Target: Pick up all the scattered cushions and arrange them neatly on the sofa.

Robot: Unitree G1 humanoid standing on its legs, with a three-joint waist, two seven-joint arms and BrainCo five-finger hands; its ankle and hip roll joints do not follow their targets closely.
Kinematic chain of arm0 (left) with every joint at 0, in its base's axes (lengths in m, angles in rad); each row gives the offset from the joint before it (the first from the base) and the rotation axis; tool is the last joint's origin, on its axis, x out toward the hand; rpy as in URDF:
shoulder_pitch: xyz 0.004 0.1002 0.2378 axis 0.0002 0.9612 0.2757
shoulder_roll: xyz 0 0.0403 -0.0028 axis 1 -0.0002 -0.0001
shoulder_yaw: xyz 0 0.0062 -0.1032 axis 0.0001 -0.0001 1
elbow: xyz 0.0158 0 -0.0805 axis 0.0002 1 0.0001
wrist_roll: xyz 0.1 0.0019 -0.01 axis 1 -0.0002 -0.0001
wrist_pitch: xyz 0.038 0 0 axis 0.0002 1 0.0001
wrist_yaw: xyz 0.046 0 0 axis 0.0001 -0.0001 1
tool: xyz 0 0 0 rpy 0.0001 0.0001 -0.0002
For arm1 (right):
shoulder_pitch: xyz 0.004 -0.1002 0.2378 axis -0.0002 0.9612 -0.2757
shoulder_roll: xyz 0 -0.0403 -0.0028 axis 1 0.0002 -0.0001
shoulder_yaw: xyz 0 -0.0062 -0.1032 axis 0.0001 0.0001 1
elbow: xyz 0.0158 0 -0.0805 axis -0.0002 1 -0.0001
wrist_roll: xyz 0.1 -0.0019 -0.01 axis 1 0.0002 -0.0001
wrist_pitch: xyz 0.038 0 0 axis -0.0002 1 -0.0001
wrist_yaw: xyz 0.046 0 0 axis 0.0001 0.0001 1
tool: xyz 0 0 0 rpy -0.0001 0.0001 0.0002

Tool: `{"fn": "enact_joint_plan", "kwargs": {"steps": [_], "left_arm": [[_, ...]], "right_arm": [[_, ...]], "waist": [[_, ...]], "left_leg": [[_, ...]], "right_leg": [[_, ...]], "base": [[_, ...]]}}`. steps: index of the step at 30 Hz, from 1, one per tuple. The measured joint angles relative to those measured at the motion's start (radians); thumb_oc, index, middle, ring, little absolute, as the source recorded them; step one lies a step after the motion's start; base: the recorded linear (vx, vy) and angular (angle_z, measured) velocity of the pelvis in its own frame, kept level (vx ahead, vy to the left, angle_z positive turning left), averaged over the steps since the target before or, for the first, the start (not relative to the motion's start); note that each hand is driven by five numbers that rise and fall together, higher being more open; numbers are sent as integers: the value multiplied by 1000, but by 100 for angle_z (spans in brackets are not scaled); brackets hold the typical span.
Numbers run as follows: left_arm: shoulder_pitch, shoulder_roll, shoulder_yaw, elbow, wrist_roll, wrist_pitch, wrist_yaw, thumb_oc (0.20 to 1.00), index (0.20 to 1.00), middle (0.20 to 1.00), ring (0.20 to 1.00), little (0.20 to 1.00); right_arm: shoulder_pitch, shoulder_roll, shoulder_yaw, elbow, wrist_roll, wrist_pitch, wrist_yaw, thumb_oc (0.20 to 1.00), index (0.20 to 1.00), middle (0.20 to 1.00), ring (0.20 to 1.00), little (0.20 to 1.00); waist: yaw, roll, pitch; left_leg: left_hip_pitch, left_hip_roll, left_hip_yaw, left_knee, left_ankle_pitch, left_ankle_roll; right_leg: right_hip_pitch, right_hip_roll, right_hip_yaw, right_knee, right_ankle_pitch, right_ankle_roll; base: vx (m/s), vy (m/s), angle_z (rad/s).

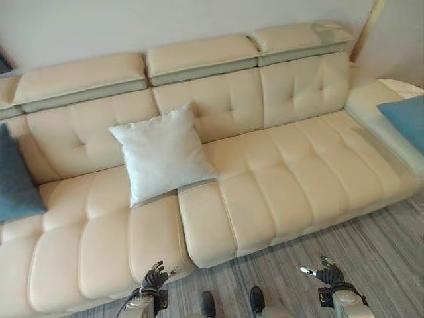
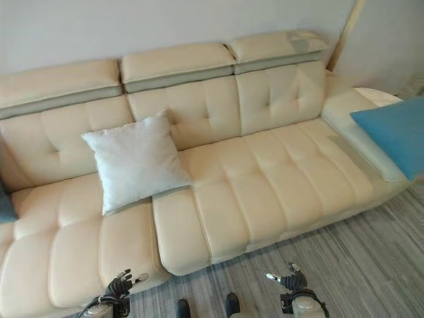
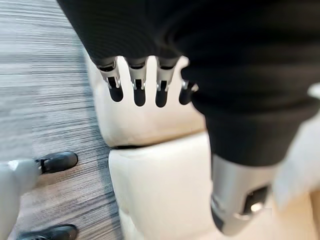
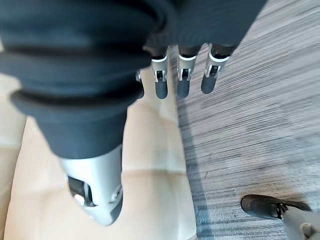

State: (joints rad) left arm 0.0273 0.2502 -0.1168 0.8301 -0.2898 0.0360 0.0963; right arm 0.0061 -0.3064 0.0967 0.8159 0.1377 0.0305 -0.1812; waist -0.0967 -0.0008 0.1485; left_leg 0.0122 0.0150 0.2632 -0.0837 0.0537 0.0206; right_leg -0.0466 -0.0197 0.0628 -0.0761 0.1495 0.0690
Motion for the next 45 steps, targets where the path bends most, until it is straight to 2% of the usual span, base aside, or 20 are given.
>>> {"fn": "enact_joint_plan", "kwargs": {"steps": [1,2,4,5,7,11,17,20,22,24,26,29,32,33,37,40,42,43,44,45], "left_arm": [[-19,9,-2,1,6,1,4,1000,1000,1000,1000,1000],[-22,23,-1,-1,7,-1,3,1000,1000,1000,1000,1000],[-41,27,-1,-5,13,-2,5,1000,1000,1000,1000,1000],[-41,29,-1,-4,35,-6,5,1000,1000,1000,1000,1000],[-38,26,-1,-2,36,-4,4,1000,1000,1000,1000,1000],[-35,2,-9,16,65,10,2,1000,1000,1000,1000,1000],[-78,-44,-41,19,75,14,2,1000,1000,1000,1000,1000],[-94,-39,-42,59,74,13,4,1000,1000,1000,1000,1000],[-64,-45,-46,41,71,12,6,1000,1000,1000,1000,1000],[-55,-54,-77,35,69,13,11,1000,1000,1000,1000,1000],[-41,-55,-80,0,65,5,15,1000,1000,1000,1000,1000],[-44,-50,-78,-5,64,3,24,1000,1000,1000,1000,1000],[-40,-48,-77,0,53,-2,26,1000,1000,1000,1000,1000],[-41,-49,-77,10,42,-2,27,1000,1000,1000,1000,1000],[-39,-49,-77,46,31,0,30,1000,1000,1000,1000,1000],[6,-51,-67,74,31,9,44,1000,1000,1000,1000,1000],[2,-50,-73,85,33,9,49,1000,1000,1000,1000,1000],[14,-44,-79,73,34,8,50,1000,1000,1000,1000,1000],[2,-36,-77,68,35,8,51,1000,1000,1000,1000,1000],[-15,-14,-80,60,35,9,59,1000,1000,1000,1000,1000]], "right_arm": [[-29,9,-1,3,0,3,-2,1000,1000,1000,1000,1000],[-41,18,0,0,0,2,-2,1000,1000,1000,1000,1000],[-33,19,-14,6,0,3,-5,1000,1000,1000,1000,1000],[-31,19,-34,6,0,5,-7,1000,1000,1000,1000,1000],[-30,15,-63,5,0,15,-13,1000,1000,1000,1000,1000],[8,5,-65,32,-1,21,-18,1000,1000,1000,1000,1000],[76,-30,-69,44,2,38,-19,1000,1000,1000,1000,1000],[72,-14,-68,43,16,37,-16,1000,1000,1000,1000,1000],[52,-20,-61,42,22,35,-15,1000,1000,1000,1000,1000],[23,-37,-30,38,21,36,-15,1000,1000,1000,1000,1000],[8,-41,-15,37,21,36,-13,1000,1000,1000,1000,1000],[3,-38,5,32,21,36,-14,1000,1000,1000,1000,1000],[-2,-37,13,32,19,36,-15,1000,1000,1000,1000,1000],[-3,-37,12,36,18,37,-15,1000,1000,1000,1000,1000],[-14,-37,12,43,18,37,-15,1000,1000,1000,1000,1000],[-27,-37,13,40,0,34,-14,1000,1000,1000,1000,1000],[-2,-29,12,37,0,36,-11,1000,1000,1000,1000,1000],[3,-27,13,27,0,35,-10,1000,1000,1000,1000,1000],[8,-20,14,22,-1,34,-9,1000,1000,1000,1000,1000],[-13,-4,18,17,-1,35,-3,1000,1000,1000,1000,1000]], "waist": [[3,-3,8],[3,-4,12],[-6,-8,11],[5,9,14],[11,4,11],[-9,8,7],[-50,72,-16],[-47,29,-4],[-34,26,-1],[-8,24,-2],[10,19,-1],[19,0,7],[20,-16,16],[23,-12,17],[31,-2,31],[71,57,12],[70,49,6],[71,59,-5],[68,47,-9],[74,35,-3]], "left_leg": [[-2,31,85,-2,-5,7],[0,38,125,-5,-15,21],[18,54,217,-5,-12,31],[28,69,267,-4,-33,21],[53,83,357,-5,-45,2],[74,90,335,-4,-53,-38],[62,160,295,85,-48,-79],[22,217,267,335,-43,-116],[-21,248,149,509,-29,-128],[-76,211,28,596,-68,-158],[-75,104,-97,458,-111,-143],[-106,25,-152,260,-106,-111],[-166,-41,-296,78,-35,-97],[-175,-51,-361,25,-6,-99],[-272,-64,-406,-4,41,-107],[-233,-71,-406,48,30,-49],[-186,-113,-362,56,40,-40],[-181,-107,-334,56,96,-31],[-175,-124,-320,61,86,23],[-155,-129,-276,42,76,44]], "right_leg": [[-44,9,-12,0,57,55],[-60,10,-79,7,44,83],[-65,-38,-330,52,-56,9],[-66,-72,-452,110,-99,6],[-63,-128,-558,162,-157,12],[-43,-124,-608,119,-101,1],[-20,-39,-550,92,-129,-51],[32,-29,-492,55,-141,-99],[68,-2,-420,33,-143,-137],[82,7,-350,25,-119,-159],[75,6,-281,20,-117,-162],[104,17,-250,-3,-113,-169],[121,26,-199,-8,-144,-133],[129,29,-191,-7,-137,-151],[149,41,-168,-7,-165,-141],[201,31,-65,-5,-245,-107],[175,-27,-62,146,-337,-34],[145,-30,-69,221,-374,-20],[107,-44,-70,302,-406,-2],[-34,-75,-67,574,-437,40]], "base": [[-61,-8,-172],[-24,-17,-158],[-7,-40,-130],[36,-82,-149],[101,-154,-154],[130,-184,-81],[262,-353,-33],[262,-348,-55],[234,-226,-87],[206,-73,-99],[230,-76,-92],[181,-32,-59],[277,-33,-46],[254,8,-27],[370,88,-28],[640,217,-105],[306,143,-28],[229,126,-37],[265,128,-57],[199,90,-68]]}}
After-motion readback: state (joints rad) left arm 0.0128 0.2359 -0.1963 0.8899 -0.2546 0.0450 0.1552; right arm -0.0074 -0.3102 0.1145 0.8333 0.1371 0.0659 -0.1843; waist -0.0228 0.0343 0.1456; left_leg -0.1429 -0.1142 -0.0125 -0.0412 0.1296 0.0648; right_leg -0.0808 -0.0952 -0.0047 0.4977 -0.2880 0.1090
